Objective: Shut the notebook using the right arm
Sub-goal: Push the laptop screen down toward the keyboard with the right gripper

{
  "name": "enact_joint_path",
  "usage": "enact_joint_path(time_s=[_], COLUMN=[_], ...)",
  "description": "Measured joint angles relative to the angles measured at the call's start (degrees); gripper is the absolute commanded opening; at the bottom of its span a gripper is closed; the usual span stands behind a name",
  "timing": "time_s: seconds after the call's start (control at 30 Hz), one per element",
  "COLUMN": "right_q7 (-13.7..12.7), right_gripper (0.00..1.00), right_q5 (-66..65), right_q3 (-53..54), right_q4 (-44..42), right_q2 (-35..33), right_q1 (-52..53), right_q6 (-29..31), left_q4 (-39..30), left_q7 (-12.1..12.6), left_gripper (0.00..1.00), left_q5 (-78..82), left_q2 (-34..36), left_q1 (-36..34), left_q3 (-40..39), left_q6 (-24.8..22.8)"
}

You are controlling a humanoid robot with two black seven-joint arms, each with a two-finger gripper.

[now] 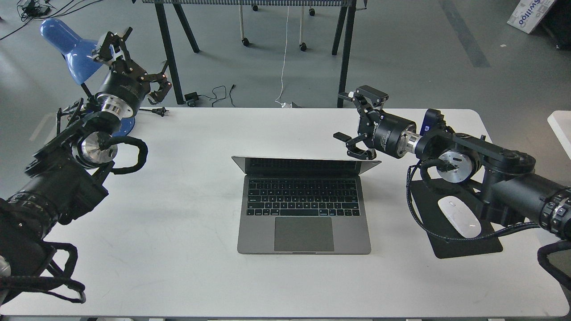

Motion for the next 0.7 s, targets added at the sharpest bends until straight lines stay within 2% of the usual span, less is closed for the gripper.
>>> enact_joint_path(time_s=[0.4, 0.7], right_q7=[-0.1, -0.2], right_gripper=[1.0, 1.0], right_q5=[-8.9, -15.9], right_q3=[-0.3, -0.5], right_q4=[5.4, 6.0], right_q2=[-0.5, 0.0], right_q1=[-4.4, -8.6], right_q6=[0.0, 0.0], left_q4=[0.0, 0.0], left_q7=[0.0, 0.0], left_gripper=[1.0, 1.0], left_q5=[0.0, 0.0], left_q2=[0.0, 0.0], left_q1=[0.0, 0.0], left_q3=[0.0, 0.0], left_q6=[0.0, 0.0])
